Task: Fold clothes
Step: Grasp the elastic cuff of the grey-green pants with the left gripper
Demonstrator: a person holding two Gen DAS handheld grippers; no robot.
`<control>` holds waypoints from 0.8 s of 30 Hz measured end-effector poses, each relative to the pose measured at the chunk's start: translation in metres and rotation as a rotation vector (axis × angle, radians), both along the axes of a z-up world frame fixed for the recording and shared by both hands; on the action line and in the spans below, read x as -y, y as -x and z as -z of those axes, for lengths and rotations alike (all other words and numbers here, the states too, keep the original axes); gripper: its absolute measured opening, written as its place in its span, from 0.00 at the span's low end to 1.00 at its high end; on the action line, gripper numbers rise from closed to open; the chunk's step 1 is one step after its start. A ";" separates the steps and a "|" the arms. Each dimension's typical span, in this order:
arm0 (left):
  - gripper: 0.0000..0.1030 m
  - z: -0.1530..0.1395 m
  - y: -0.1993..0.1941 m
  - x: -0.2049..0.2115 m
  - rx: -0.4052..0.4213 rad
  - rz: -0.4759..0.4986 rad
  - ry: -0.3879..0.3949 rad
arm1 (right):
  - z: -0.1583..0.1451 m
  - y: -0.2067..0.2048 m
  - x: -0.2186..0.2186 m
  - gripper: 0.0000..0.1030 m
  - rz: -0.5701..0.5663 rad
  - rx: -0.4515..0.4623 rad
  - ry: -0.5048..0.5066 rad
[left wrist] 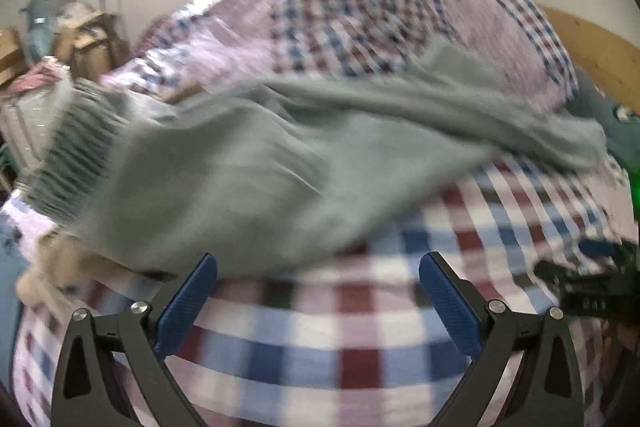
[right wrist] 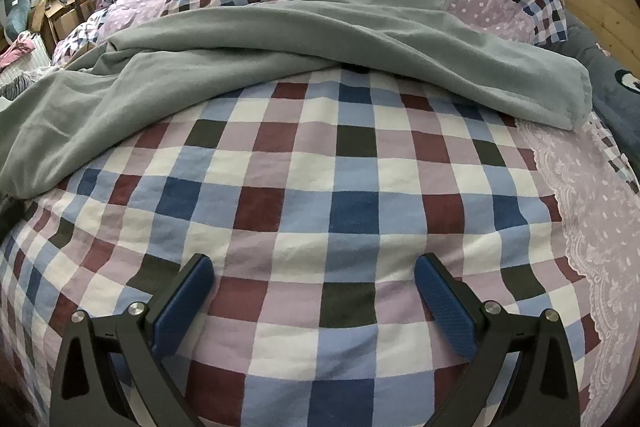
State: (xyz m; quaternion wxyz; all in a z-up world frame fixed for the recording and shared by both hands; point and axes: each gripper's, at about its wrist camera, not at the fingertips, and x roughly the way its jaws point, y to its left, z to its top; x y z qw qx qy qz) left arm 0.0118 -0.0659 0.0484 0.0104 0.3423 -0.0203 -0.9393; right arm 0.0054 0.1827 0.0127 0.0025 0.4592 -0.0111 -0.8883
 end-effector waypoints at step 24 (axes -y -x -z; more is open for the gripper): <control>0.44 -0.043 -0.026 0.181 -0.229 -0.244 -0.128 | -0.006 0.000 0.020 1.00 -0.081 -0.044 0.012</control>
